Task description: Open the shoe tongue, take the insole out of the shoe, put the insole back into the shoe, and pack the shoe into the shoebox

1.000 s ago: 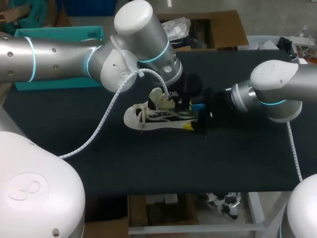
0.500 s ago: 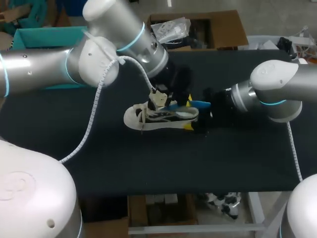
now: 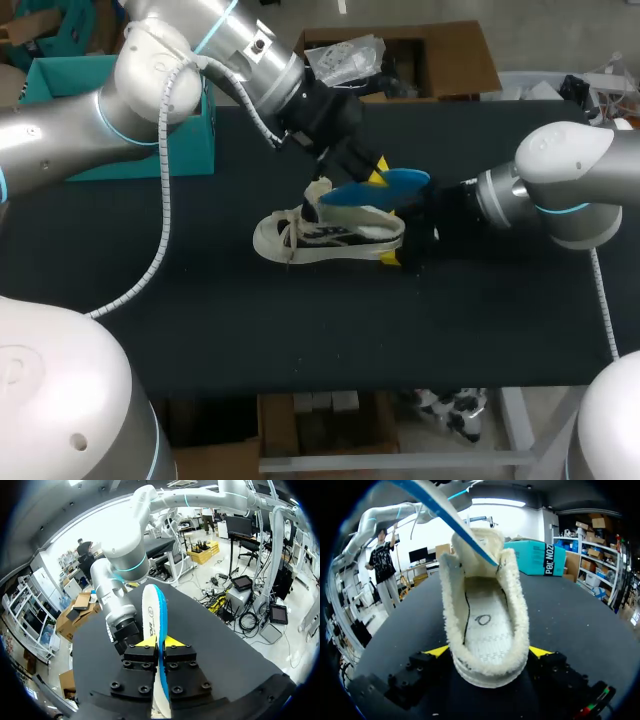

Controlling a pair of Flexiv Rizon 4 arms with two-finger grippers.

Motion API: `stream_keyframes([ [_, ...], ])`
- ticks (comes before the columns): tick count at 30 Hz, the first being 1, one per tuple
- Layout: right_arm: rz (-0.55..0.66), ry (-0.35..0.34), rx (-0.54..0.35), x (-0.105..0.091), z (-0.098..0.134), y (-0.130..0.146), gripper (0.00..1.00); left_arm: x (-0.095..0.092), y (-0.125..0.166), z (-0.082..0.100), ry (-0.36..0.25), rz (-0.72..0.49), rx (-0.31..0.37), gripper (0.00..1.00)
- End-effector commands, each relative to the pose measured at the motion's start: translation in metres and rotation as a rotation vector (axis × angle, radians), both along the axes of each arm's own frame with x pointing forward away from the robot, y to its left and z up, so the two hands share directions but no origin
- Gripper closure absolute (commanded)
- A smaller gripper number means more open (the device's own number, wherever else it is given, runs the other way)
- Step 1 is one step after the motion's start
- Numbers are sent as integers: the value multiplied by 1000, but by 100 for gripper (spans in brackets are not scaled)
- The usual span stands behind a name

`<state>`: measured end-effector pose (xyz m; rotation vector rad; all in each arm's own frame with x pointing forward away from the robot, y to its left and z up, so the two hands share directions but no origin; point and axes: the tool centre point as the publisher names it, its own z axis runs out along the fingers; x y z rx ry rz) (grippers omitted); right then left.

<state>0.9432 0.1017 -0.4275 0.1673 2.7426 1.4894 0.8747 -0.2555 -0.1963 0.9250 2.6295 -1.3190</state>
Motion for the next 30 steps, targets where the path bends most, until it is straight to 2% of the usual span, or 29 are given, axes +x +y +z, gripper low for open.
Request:
stream_keyframes([
  [1,-12,-6,2,-12,5,-15,0,6,3,14,64,-92,-111,100],
  [2,-13,-5,0,-12,6,-16,0,9,1,20,74,-121,-110,100],
  [7,0,4,-13,-9,10,-25,0,9,1,20,74,-121,-110,100],
  [19,43,22,-223,-3,71,-64,0,9,1,20,74,-121,-110,100],
  [22,63,27,-279,0,85,-68,0,9,1,20,74,-121,-110,100],
  [26,89,49,-332,8,93,-67,0,9,1,20,74,-121,-110,100],
  [28,97,49,-341,11,94,-66,0,7,3,19,93,-124,-190,100],
  [30,104,57,-357,14,95,-66,0,3,5,26,92,-128,-289,100],
])
